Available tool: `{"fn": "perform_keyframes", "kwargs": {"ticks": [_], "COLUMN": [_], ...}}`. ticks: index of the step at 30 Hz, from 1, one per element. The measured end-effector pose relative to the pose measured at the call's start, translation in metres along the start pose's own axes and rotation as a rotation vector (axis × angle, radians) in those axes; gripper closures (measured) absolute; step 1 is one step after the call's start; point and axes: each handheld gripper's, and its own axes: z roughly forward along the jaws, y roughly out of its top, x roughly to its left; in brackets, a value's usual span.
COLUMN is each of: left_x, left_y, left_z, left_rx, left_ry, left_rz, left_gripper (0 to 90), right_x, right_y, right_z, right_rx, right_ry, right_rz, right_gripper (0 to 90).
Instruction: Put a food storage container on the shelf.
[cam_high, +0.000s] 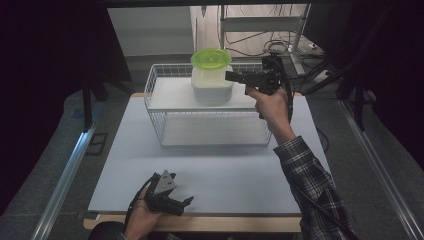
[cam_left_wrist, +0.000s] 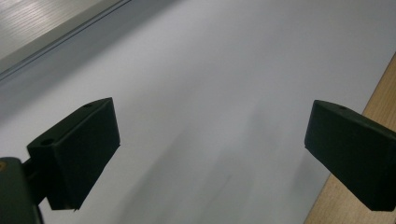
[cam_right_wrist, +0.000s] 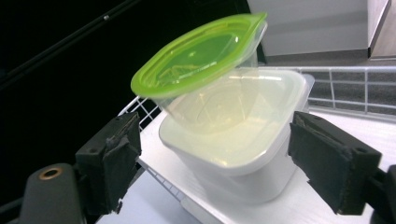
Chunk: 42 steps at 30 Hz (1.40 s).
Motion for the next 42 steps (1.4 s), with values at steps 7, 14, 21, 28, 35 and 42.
{"fn": "perform_keyframes", "kwargs": {"ticks": [7, 14, 21, 28, 35, 42], "left_x": [0.000, 0.000, -0.001, -0.001, -0.001, -0.001], "left_y": [0.000, 0.000, 0.000, 0.001, 0.001, 0.001], "left_z": [0.000, 0.000, 0.000, 0.000, 0.000, 0.000], "left_rx": [-0.002, 0.000, -0.003, -0.008, -0.009, -0.008], "left_ry": [-0.001, 0.001, 0.003, 0.005, 0.005, 0.005], "left_rz": [0.000, 0.002, 0.005, 0.005, 0.006, 0.007], "left_gripper": [3.0, 3.0, 3.0, 3.0, 3.0, 3.0], "right_x": [0.002, 0.006, 0.010, 0.010, 0.014, 0.017], "right_y": [-0.010, -0.018, -0.028, -0.037, -0.047, -0.061], "right_z": [-0.004, -0.008, -0.015, -0.021, -0.026, -0.027], "right_rx": [0.010, 0.017, 0.036, 0.047, 0.061, 0.058], "right_ry": [0.001, -0.002, -0.007, -0.004, -0.005, -0.006], "right_rz": [-0.037, -0.093, -0.147, -0.184, -0.217, -0.254], "right_gripper": [13.3, 9.6, 7.0, 3.2, 1.9, 2.0]}}
